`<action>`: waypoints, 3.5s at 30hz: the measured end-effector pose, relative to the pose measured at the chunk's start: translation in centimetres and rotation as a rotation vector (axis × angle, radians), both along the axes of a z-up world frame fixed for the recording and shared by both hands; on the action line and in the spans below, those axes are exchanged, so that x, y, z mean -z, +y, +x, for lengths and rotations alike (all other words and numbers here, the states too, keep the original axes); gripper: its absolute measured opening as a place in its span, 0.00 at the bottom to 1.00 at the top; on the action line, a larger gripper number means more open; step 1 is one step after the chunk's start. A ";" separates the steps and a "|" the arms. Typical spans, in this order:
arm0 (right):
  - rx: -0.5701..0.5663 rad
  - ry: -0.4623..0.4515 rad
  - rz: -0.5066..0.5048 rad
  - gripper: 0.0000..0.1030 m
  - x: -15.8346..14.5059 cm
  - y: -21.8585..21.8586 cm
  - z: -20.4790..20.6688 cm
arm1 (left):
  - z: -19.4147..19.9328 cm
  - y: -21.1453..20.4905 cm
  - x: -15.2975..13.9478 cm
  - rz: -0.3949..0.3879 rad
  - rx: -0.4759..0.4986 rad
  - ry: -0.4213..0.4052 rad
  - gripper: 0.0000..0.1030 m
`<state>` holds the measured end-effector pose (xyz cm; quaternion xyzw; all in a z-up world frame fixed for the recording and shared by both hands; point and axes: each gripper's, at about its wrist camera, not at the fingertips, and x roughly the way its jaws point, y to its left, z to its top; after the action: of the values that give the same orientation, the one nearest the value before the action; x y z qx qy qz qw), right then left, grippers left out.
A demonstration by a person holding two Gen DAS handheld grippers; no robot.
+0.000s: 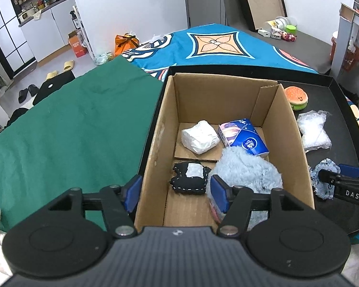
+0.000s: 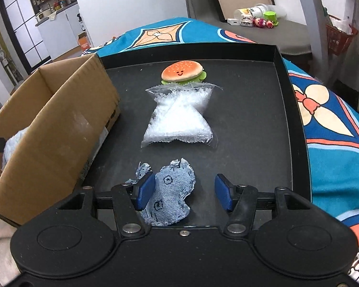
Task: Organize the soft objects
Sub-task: 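Grasp the blue denim plush on the tray with the right tool, then carry the blue denim plush into the box and release it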
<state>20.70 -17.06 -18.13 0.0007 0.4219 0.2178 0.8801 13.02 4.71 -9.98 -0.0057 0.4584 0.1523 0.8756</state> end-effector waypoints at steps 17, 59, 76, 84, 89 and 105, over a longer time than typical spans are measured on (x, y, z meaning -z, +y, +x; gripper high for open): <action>-0.004 -0.007 0.024 0.21 -1.3 -1.3 -0.8 | -0.2 -0.1 0.3 0.004 -0.012 -0.004 0.61; -0.097 -0.253 0.146 0.14 -11.5 3.7 -1.7 | -2.1 3.0 0.3 -0.101 -0.024 -0.060 0.57; -0.205 -0.272 0.160 0.14 -13.0 9.2 -2.4 | -3.1 5.4 0.2 -0.197 -0.010 -0.079 0.14; -0.278 -0.261 0.169 0.14 -13.4 11.4 -3.7 | -3.3 5.4 -0.1 -0.213 0.015 -0.085 0.13; -0.315 -0.241 0.178 0.14 -13.4 12.1 -4.3 | -3.4 5.6 -0.1 -0.215 0.009 -0.091 0.09; -0.384 -0.156 0.210 0.31 -12.7 12.0 -4.6 | -2.9 5.1 -0.3 -0.192 -0.006 -0.078 0.09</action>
<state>16.06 -5.03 -5.47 -0.0049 0.3203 0.4233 0.8475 10.10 9.85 -9.73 -0.0969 0.4365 0.1099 0.8877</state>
